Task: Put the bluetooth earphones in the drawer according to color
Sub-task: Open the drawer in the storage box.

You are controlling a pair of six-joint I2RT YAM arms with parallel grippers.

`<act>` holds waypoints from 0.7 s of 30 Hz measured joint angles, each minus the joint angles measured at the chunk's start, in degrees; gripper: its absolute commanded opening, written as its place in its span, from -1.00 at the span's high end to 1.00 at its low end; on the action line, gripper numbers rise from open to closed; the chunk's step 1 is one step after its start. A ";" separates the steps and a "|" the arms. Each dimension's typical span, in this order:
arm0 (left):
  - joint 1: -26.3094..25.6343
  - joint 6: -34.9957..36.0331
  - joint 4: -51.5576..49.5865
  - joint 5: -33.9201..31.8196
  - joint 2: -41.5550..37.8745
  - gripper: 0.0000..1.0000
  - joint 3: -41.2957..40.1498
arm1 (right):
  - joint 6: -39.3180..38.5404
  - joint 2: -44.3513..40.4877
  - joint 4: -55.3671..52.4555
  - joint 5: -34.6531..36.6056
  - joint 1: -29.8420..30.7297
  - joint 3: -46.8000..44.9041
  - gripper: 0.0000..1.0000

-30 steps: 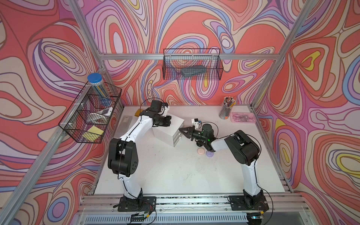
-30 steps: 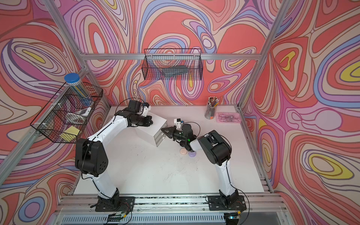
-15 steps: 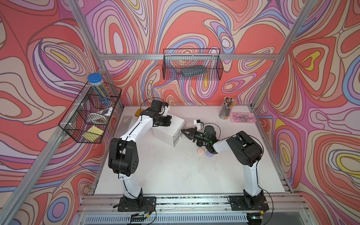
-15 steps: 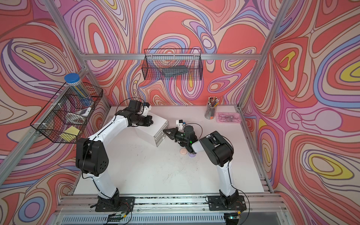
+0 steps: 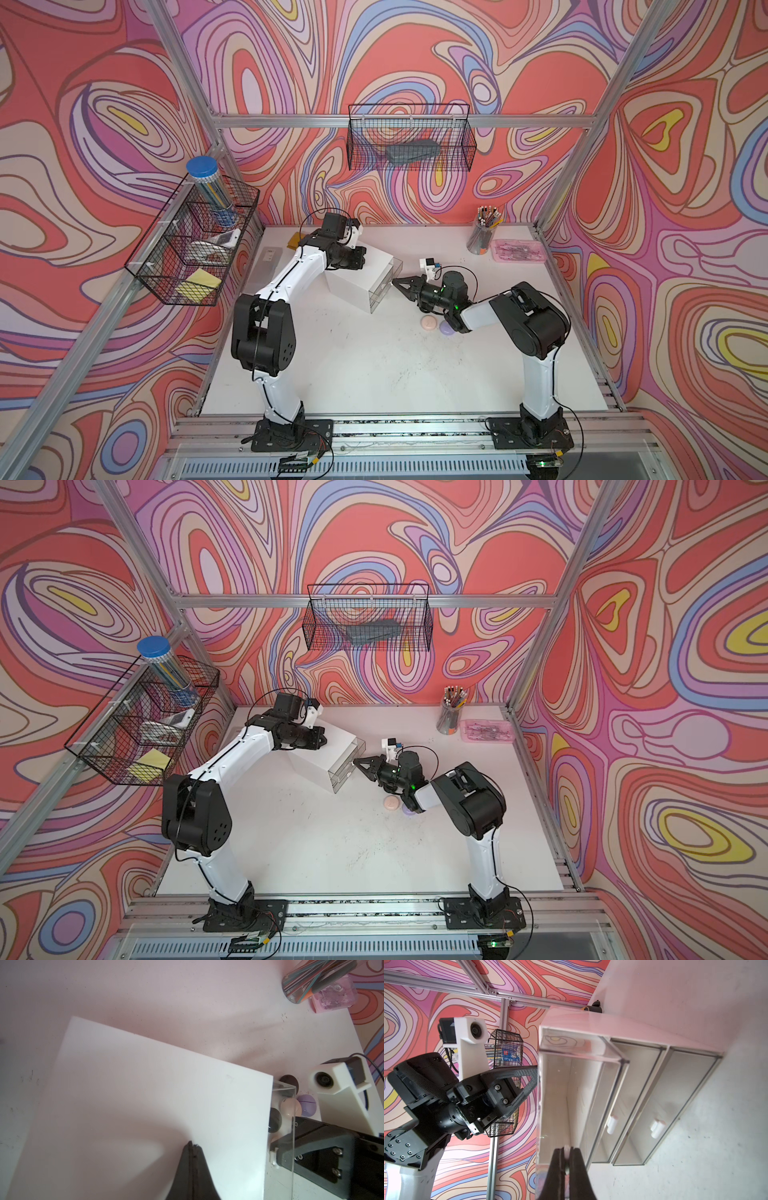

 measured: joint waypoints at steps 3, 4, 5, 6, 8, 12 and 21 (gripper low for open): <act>0.00 0.13 -0.17 -0.15 0.04 1.00 0.13 | -0.24 -0.98 0.02 0.24 -0.24 -1.29 1.00; 0.00 0.13 -0.17 -0.24 0.04 1.00 0.15 | -0.37 -1.31 0.02 0.35 -0.33 -1.77 1.00; 0.00 0.13 -0.17 -0.31 0.04 1.00 0.15 | -0.46 -1.57 0.07 0.42 -0.37 -2.19 1.00; 0.00 0.13 -0.17 -0.33 0.04 1.00 0.17 | -0.48 -1.81 0.09 0.55 -0.39 -2.51 1.00; -0.04 0.13 -0.26 -0.35 0.07 1.00 0.20 | -0.66 -2.43 0.00 0.70 -0.50 -3.23 1.00; -0.04 0.15 -0.35 -0.35 0.11 1.00 0.26 | -0.96 -3.04 -0.17 0.83 -0.63 -3.87 1.00; -0.07 0.13 -0.35 -0.35 0.11 1.00 0.31 | -1.38 -3.80 -0.26 1.46 -0.63 -4.81 1.00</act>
